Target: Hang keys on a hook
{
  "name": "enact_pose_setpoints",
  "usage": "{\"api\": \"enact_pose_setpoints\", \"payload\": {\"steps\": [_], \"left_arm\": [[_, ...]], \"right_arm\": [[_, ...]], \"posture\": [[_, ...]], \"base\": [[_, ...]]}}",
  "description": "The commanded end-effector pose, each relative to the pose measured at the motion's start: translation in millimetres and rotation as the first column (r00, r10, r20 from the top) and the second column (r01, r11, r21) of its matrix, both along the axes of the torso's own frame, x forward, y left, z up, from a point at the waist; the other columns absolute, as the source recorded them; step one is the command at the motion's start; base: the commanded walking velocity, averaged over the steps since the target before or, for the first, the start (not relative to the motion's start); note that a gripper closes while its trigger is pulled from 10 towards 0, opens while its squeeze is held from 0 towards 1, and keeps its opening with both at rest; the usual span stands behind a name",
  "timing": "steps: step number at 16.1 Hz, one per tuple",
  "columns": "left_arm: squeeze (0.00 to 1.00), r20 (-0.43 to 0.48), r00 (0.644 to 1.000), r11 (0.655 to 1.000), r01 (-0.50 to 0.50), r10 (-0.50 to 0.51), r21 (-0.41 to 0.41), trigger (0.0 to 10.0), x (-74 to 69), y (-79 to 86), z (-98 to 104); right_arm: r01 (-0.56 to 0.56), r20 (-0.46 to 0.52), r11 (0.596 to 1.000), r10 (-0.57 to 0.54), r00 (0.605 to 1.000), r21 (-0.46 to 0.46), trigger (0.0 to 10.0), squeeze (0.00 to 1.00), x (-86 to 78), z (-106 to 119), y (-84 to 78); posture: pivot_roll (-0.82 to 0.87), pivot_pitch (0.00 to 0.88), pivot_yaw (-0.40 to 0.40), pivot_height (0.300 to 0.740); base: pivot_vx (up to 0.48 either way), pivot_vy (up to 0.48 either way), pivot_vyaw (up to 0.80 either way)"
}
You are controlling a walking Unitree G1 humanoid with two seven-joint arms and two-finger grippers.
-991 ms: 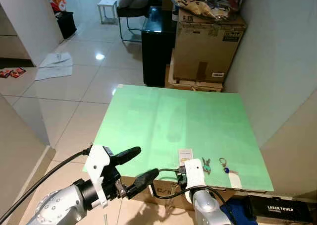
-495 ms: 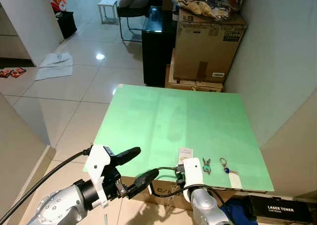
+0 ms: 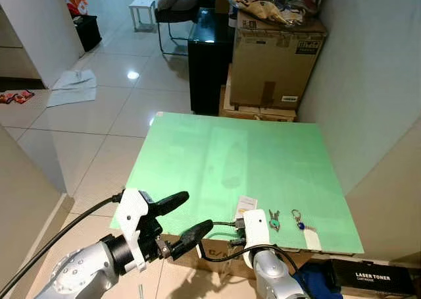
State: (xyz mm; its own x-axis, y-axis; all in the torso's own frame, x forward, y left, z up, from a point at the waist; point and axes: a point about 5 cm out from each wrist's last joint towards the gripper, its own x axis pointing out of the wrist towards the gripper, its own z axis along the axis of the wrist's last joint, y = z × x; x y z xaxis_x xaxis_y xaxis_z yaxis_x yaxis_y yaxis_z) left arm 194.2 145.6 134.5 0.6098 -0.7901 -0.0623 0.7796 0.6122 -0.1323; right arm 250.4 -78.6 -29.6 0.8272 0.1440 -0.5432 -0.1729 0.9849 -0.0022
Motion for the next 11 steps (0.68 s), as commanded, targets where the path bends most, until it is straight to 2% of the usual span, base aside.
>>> {"api": "enact_pose_setpoints", "payload": {"steps": [1,4,7,9,11], "left_arm": [[0.0,-0.018,1.0,1.0,0.007,-0.007,0.004,10.0,0.1,-2.2,-4],[0.0,-0.015,1.0,1.0,-0.007,0.007,-0.012,10.0,6.9,-4.9,-4],[0.0,-0.015,0.997,0.994,-0.081,0.08,-0.074,10.0,24.7,-8.9,-4],[0.0,-0.013,0.995,0.99,-0.1,0.099,-0.099,10.0,32.3,-12.3,-5],[0.0,-0.002,0.994,0.987,-0.11,0.111,-0.121,10.0,41.7,-17.6,-6]], "right_arm": [[-0.002,-0.05,1.0,0.002,0.999,0.007,0.0,0.0,-11.5,-8,7.6],[0.008,-0.023,1.0,-0.008,1.0,0.012,0.0,0.0,-3.6,-1,5.2],[0.004,0.085,0.999,-0.007,0.996,0.033,0.0,0.0,13.5,20,3.4],[-0.003,0.14,0.999,-0.002,0.99,0.039,0.0,0.0,21.4,31,0.3],[-0.028,0.228,0.999,0.02,0.974,0.033,0.0,0.0,33.9,50,-2.2]], "posture": [[0.04,0.116,0.022,0.732],[0.03,0.091,0.017,0.732],[0.02,0.038,-0.005,0.732],[0.01,0.001,-0.02,0.732],[0.01,0.0,-0.03,0.732]], "base": [[0.0,0.0,0.0],[0.0,0.0,0.0],[0.0,0.0,0.0],[0.0,0.0,0.0],[0.0,0.0,0.0]]}}
